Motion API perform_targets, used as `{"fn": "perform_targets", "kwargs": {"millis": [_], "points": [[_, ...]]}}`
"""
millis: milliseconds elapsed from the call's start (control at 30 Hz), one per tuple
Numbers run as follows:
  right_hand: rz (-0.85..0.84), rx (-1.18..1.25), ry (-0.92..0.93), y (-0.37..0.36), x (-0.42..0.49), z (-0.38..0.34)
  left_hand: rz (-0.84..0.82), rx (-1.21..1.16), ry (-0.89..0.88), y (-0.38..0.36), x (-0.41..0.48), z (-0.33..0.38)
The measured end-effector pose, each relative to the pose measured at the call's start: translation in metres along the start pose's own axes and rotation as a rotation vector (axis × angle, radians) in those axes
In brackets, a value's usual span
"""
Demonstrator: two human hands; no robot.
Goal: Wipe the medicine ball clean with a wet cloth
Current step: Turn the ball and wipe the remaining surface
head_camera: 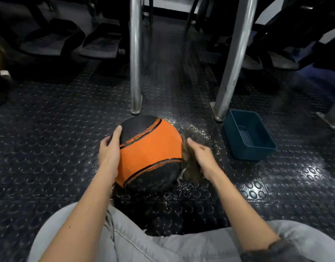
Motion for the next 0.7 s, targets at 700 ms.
{"fn": "perform_targets", "kwargs": {"millis": [700], "points": [[0.338,-0.273,0.151,0.074,-0.023,-0.035,-0.670,-0.109,0.111,-0.077,-0.014,-0.021]]}}
Point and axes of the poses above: each hand's wrist, its own x-axis towards the middle knuckle, its own y-axis out of the back of the hand, z = x × y, the point moved 3 cm from there along x, towards the middle knuckle, and after that the axes turned 9 degrees about y, right-handed, at the moved point
